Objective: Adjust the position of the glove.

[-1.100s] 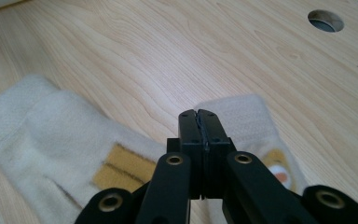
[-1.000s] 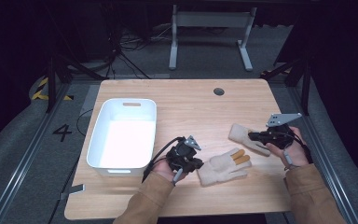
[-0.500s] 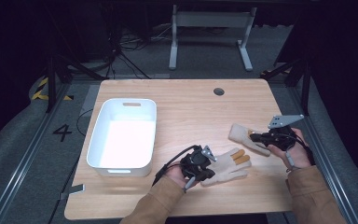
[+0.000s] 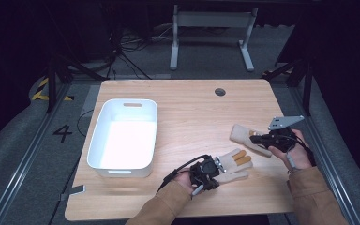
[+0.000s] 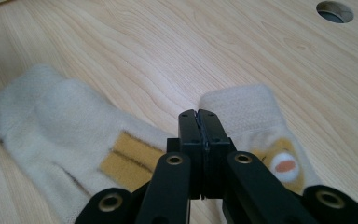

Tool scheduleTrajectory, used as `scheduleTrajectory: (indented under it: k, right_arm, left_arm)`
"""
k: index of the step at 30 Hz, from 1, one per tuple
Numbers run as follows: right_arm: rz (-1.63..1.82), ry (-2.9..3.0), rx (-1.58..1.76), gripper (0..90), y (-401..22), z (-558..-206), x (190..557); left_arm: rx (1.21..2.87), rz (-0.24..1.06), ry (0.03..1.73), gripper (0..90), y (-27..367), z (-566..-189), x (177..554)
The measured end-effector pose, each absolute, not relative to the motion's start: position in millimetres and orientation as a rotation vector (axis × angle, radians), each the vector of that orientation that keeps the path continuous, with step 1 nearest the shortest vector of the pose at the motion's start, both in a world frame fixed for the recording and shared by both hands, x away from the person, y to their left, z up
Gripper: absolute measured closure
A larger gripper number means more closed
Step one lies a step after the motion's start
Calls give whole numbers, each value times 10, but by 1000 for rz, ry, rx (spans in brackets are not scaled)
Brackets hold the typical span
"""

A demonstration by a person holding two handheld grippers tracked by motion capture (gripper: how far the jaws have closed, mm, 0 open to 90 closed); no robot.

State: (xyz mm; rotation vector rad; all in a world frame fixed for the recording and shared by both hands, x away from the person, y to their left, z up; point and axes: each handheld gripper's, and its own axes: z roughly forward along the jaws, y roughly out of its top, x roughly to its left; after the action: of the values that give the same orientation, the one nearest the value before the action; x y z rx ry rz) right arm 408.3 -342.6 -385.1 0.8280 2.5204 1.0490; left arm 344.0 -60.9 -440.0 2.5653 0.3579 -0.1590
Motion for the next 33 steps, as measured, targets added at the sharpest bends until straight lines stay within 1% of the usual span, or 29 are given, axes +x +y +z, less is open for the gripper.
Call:
scheduleTrajectory:
  k: [7,23,29,31,33]
  right_arm:
    - [1050,2524,817,900,-3415,-3850,4079]
    - [1073,2523,826,900,-3430,-3848,4082]
    - [1080,2521,834,900,-3446,-3846,4086]
    - [1077,2515,843,900,-3453,-3841,4087]
    - [1075,2502,858,900,-3460,-3828,4085]
  left_arm:
    - [2585,-152,394,870,-590,-4429,3478]
    - [2530,-127,535,854,-392,-4447,3653]
    - [2513,-134,552,851,-344,-4450,3687]
    - [2493,-144,557,840,-327,-4426,3685]
    - [2471,-128,555,828,-298,-4381,3687]
